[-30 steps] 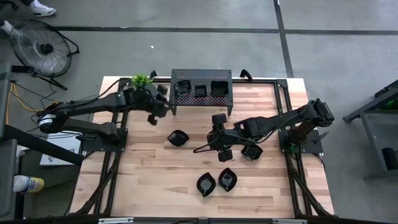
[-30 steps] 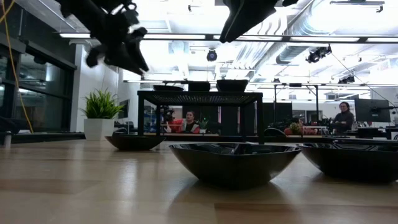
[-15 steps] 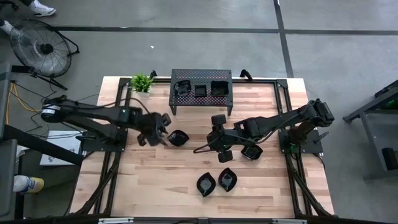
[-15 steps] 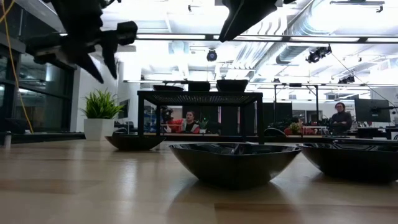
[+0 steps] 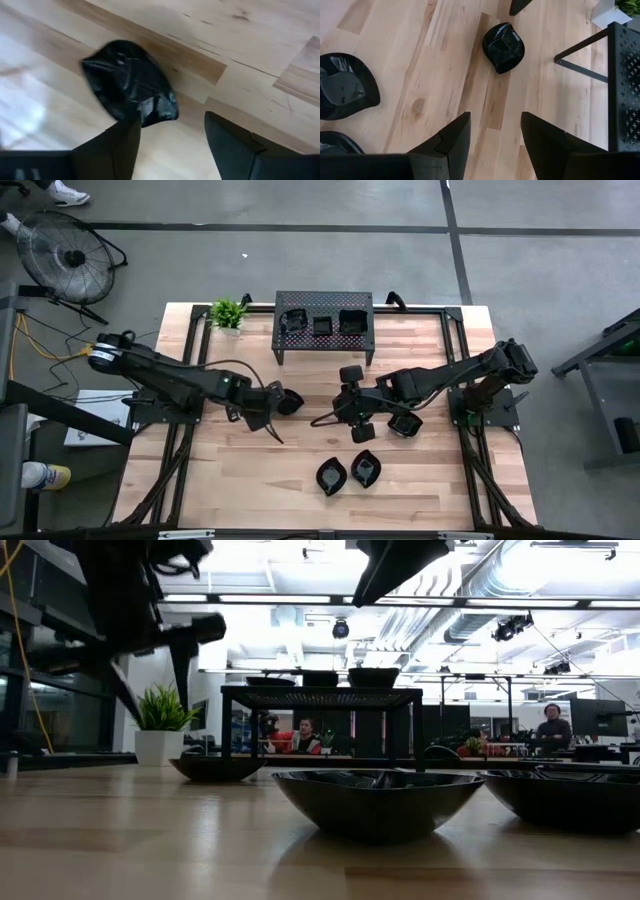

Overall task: Pick & Place Mini shaped plates
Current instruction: Stack the leaf-shaped plate on top of the leaf-shaped plate on the shelf

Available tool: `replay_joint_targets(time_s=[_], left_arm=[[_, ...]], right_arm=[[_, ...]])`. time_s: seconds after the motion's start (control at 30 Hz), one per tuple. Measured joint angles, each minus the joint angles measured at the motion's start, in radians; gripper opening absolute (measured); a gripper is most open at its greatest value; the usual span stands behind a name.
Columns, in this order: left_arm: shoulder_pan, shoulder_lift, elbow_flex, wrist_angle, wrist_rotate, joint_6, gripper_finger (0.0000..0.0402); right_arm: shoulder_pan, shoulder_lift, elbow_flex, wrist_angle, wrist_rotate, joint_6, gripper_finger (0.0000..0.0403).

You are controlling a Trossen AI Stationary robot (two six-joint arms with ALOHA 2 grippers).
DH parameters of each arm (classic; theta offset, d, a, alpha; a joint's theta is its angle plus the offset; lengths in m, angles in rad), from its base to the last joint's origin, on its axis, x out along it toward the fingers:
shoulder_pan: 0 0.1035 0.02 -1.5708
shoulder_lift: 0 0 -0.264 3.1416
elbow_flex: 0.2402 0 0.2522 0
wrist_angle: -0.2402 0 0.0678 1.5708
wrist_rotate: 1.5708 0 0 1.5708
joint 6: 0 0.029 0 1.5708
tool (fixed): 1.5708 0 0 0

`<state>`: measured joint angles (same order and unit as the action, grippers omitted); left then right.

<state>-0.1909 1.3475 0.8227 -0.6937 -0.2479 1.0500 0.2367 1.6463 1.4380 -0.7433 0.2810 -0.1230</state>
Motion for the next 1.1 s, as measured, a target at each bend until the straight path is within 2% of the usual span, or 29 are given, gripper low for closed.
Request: replay_joint_targets(time_s=[0.33,0.6,0.83,0.93,1.1], left_arm=[[0.0,0.154,0.0,0.057,-0.026,-0.008,0.0221],[0.001,0.164,-0.001,0.115,-0.055,-0.01,0.0221],[0.002,0.164,-0.038,0.145,-0.059,-0.012,0.0221],[0.002,0.164,-0.082,0.18,-0.061,-0.031,0.0221],[0.0,0.152,-0.115,0.222,-0.096,-0.04,0.022]], right_arm=[[0.007,0.0,0.0,-0.003,0.0,0.015,0.017],[0.008,0.0,0.0,-0.057,0.002,0.048,0.0169],[0.008,0.0,-0.002,-0.172,0.002,0.154,0.0169],[0.014,-0.014,-0.048,-0.159,0.0,0.182,0.0169],[0.031,-0.109,-0.216,-0.04,0.004,0.241,0.0169]])
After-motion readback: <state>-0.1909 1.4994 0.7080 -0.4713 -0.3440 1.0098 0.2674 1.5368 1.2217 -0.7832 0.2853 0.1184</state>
